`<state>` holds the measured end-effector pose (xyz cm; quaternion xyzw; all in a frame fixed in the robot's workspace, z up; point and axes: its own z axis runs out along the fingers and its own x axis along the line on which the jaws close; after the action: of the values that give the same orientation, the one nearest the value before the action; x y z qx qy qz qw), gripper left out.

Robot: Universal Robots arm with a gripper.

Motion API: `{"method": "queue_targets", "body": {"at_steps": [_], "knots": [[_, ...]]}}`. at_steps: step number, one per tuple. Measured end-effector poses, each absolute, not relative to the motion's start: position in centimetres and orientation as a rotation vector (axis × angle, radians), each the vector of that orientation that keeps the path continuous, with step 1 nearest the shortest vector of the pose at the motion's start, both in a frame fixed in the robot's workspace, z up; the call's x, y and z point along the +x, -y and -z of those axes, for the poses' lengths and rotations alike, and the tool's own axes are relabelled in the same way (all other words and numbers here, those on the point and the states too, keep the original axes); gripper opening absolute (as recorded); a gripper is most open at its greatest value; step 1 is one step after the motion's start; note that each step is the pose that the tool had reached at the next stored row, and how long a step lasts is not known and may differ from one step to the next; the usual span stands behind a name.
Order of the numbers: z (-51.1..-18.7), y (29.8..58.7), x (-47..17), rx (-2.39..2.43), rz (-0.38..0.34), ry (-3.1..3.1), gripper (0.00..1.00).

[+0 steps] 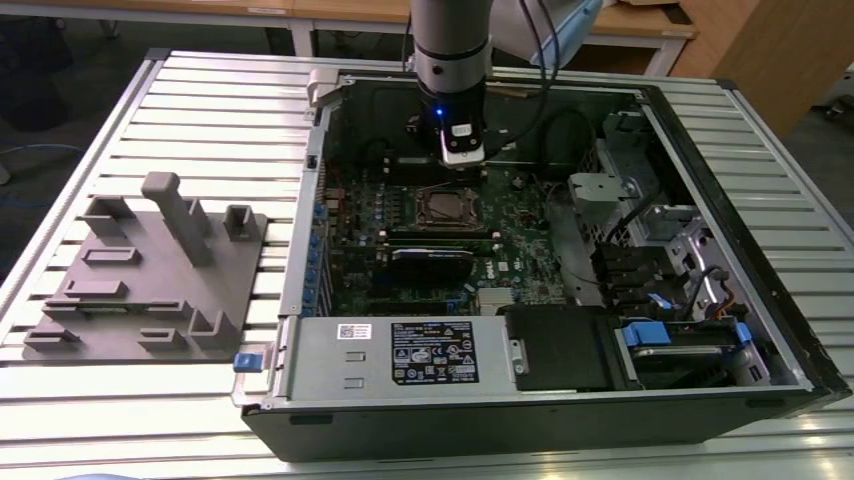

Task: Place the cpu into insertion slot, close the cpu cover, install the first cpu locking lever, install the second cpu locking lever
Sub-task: 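Install the first cpu locking lever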

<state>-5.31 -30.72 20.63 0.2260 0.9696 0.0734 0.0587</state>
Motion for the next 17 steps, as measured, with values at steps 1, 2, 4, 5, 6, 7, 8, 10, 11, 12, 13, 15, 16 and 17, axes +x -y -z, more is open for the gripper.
{"method": "queue_targets", "body": {"at_steps": [1, 2, 4, 5, 6, 7, 8, 10, 11, 12, 13, 15, 16, 17], "knots": [[-20.63, 30.72, -5.31, 0.685, -0.222, -2.937, 0.11], [-20.63, 30.72, -5.31, 0.685, -0.222, -2.937, 0.11], [-20.63, 30.72, -5.31, 0.685, -0.222, -2.937, 0.11], [-20.62, 30.72, -5.31, 0.685, -0.222, -2.937, 0.11], [-20.57, 30.71, -5.3, 0.685, -0.223, -2.937, 0.11], [-20.55, 30.71, -5.31, 0.685, -0.223, -2.937, 0.11], [-20.55, 30.71, -5.31, 0.685, -0.222, -2.937, 0.11], [-20.55, 30.72, -5.31, 0.685, -0.222, -2.937, 0.11], [-20.55, 30.72, -5.31, 0.685, -0.222, -2.937, 0.11], [-20.55, 30.72, -5.31, 0.685, -0.222, -2.937, 0.11], [-20.54, 30.71, -5.31, 0.685, -0.222, -2.937, 0.11], [-20.5, 30.71, -5.31, 0.685, -0.223, -2.937, 0.11], [-20.47, 30.71, -5.3, 0.685, -0.223, -2.937, 0.11], [-20.48, 30.71, -5.31, 0.685, -0.223, -2.937, 0.11]]}}
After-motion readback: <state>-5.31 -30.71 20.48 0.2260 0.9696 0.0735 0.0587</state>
